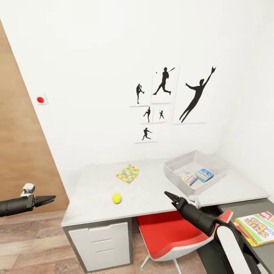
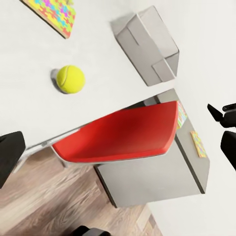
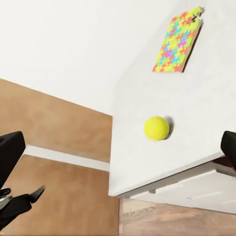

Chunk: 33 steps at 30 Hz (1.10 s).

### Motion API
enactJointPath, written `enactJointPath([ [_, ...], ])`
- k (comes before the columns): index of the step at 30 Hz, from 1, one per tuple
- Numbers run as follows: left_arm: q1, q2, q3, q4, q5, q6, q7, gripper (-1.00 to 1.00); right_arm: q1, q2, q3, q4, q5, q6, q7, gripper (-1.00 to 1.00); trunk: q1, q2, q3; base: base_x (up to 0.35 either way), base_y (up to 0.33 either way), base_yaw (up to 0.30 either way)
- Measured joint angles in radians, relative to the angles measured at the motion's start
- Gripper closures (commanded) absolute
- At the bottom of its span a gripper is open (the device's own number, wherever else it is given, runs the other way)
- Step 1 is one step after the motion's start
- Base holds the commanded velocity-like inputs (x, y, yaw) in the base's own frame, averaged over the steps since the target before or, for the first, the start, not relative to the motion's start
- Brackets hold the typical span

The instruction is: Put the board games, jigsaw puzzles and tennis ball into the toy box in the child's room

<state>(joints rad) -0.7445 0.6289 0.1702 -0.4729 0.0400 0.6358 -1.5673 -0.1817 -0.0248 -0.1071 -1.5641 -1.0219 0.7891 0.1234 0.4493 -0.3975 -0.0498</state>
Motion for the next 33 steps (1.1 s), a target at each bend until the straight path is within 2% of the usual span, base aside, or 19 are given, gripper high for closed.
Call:
enactJointPath([
  [19, 0.0, 0.0, 0.002, 0.0, 0.0, -0.001, 0.0, -1.0, 0.0, 0.002, 0.002, 0.0, 0.0, 0.0, -0.007, -1.0, 0.0, 0.0, -0.005, 0.137, 0.252, 0.035],
  [33, 0.0, 0.0, 0.001, 0.0, 0.001, 0.0, 0.0, -1.0, 0.0, 0.002, 0.003, 0.0, 0.0, 0.0, -0.01, -1.0, 0.0, 0.0, -0.005, 0.138, 0.05, 0.258],
])
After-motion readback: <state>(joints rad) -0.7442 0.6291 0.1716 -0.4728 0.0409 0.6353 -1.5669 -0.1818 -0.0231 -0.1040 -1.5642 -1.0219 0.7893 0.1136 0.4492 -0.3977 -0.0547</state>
